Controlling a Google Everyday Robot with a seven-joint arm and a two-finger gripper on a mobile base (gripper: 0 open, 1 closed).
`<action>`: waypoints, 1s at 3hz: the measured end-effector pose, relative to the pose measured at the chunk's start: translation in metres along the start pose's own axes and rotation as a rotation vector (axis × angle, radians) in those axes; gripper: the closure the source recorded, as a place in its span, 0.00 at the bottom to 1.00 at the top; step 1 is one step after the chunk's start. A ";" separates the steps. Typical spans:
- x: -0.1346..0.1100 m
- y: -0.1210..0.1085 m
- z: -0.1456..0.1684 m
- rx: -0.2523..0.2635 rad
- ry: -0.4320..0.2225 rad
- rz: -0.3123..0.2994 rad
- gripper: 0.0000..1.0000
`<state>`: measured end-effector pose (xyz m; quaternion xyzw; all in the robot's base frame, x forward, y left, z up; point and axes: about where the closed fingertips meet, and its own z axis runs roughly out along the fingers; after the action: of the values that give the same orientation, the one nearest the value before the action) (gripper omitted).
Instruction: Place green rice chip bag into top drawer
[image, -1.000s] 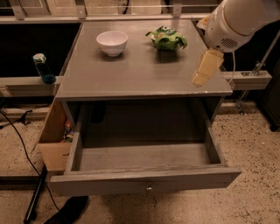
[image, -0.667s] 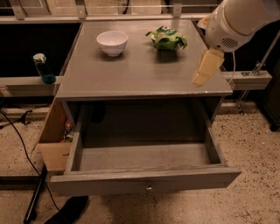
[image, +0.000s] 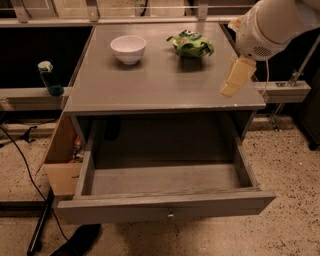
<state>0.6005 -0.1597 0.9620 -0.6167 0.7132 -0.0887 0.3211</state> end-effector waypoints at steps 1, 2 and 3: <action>-0.008 -0.021 0.013 0.067 -0.015 -0.051 0.00; -0.017 -0.044 0.024 0.123 -0.029 -0.090 0.00; -0.025 -0.071 0.042 0.163 -0.046 -0.117 0.00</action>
Offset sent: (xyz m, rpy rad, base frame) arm 0.0858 0.0175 0.0182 -0.0453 -0.2331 0.0632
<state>0.6834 -0.1403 0.9748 -0.6311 0.6587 -0.1510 0.3808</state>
